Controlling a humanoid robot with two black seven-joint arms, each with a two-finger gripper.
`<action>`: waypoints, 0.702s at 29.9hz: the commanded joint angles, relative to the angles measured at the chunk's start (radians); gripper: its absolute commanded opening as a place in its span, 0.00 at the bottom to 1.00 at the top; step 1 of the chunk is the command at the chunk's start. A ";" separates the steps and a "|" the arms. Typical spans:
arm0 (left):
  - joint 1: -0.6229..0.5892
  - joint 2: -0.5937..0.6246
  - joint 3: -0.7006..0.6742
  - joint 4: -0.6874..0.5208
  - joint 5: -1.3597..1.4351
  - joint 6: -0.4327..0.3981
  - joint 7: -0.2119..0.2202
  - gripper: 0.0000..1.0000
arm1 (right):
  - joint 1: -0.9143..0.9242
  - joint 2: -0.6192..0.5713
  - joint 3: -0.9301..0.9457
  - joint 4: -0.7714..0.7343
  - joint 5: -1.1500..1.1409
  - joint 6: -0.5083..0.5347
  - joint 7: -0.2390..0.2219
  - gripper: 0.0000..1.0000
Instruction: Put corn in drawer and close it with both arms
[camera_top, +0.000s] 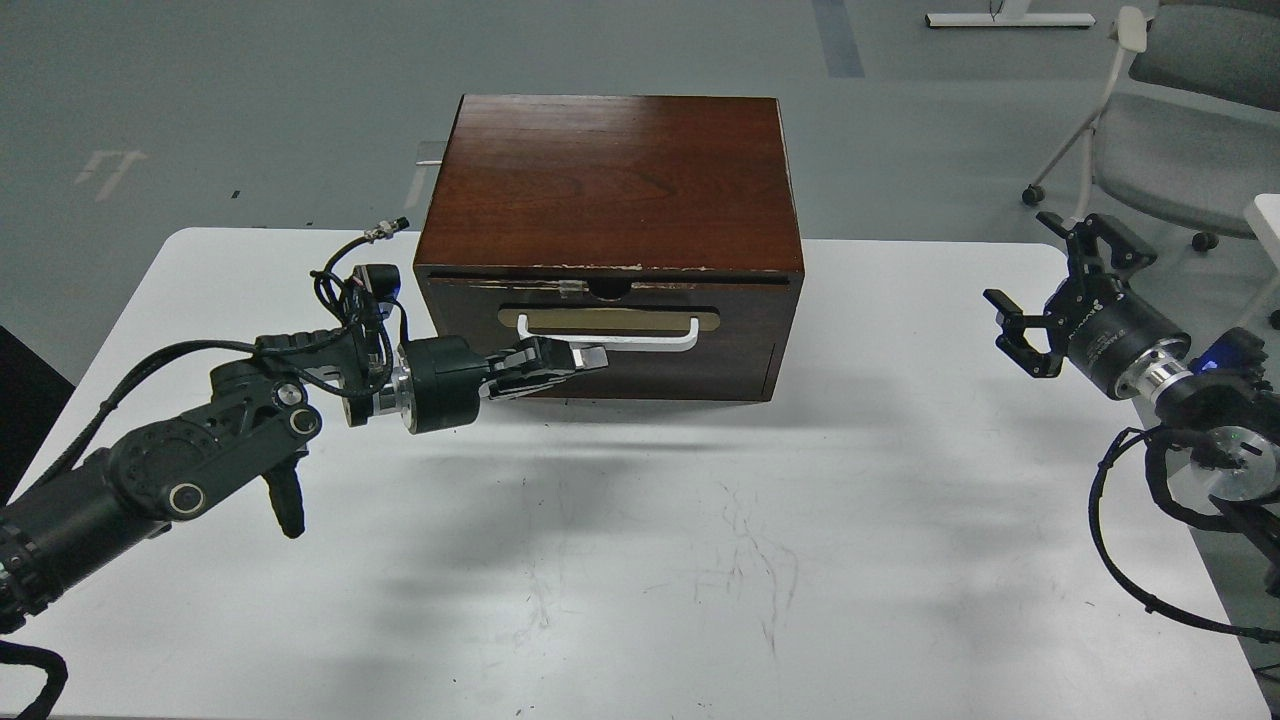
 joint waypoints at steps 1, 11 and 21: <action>-0.005 0.001 0.001 0.003 -0.001 0.000 0.000 0.00 | -0.001 0.000 0.000 0.001 0.000 0.000 -0.001 0.94; 0.001 0.042 0.000 -0.069 -0.009 0.000 0.000 0.22 | -0.001 0.000 -0.002 0.000 0.000 0.002 -0.001 0.94; 0.006 0.299 -0.116 -0.448 -0.266 0.000 0.000 0.78 | 0.016 -0.018 0.000 0.007 -0.005 0.002 -0.001 0.95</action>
